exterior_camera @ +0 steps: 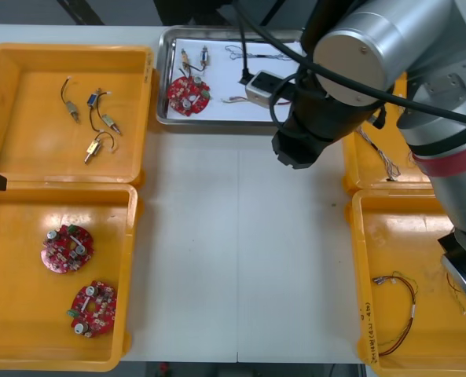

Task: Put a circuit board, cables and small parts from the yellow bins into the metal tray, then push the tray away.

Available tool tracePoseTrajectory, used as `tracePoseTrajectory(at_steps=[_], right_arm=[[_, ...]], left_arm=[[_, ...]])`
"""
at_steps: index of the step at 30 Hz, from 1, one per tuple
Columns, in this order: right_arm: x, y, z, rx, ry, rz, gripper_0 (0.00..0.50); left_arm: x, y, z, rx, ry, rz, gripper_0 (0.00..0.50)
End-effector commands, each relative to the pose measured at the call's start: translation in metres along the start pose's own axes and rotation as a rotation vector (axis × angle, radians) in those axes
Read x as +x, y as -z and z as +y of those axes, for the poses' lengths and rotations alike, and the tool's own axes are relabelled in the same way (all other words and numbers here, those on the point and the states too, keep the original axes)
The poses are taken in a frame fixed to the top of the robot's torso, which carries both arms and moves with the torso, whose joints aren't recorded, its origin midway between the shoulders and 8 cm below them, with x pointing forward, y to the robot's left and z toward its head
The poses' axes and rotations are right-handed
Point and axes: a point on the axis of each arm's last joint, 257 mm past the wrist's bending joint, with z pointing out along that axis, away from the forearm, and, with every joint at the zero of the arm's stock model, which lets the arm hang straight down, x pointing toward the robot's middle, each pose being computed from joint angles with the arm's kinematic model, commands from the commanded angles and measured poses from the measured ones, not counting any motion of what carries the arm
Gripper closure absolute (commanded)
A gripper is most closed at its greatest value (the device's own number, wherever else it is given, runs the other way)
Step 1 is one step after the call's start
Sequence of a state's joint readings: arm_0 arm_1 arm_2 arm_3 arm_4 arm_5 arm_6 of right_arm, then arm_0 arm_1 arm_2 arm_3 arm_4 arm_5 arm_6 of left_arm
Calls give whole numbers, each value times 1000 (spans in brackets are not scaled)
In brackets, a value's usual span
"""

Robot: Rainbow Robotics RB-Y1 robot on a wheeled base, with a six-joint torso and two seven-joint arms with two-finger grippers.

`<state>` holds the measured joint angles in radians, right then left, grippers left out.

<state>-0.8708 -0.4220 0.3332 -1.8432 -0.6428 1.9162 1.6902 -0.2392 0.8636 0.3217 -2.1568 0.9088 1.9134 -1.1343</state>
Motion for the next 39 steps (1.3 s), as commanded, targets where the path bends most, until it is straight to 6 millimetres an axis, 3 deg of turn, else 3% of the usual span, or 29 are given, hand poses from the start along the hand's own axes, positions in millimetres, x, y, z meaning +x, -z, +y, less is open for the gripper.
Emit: tracePoseTrajectory(at_steps=[1,9,15,28,39], right_arm=[[12,23,-32,88,-214,-88,0],[55,35,-74,147,-461,-125,0],[108,44,-104,178,-627,-136,0],[212,53,-117,172,-811,-84,0],[270,69,-125,202,-888,-28,0]], left_arm=[[0,2,7,-7,-34,-9,0],[0,2,7,-7,-34,-9,0],[0,2,7,-7,-34,-9,0],[0,2,7,-7,-34,-9,0],[0,2,7,-7,-34,-9,0]])
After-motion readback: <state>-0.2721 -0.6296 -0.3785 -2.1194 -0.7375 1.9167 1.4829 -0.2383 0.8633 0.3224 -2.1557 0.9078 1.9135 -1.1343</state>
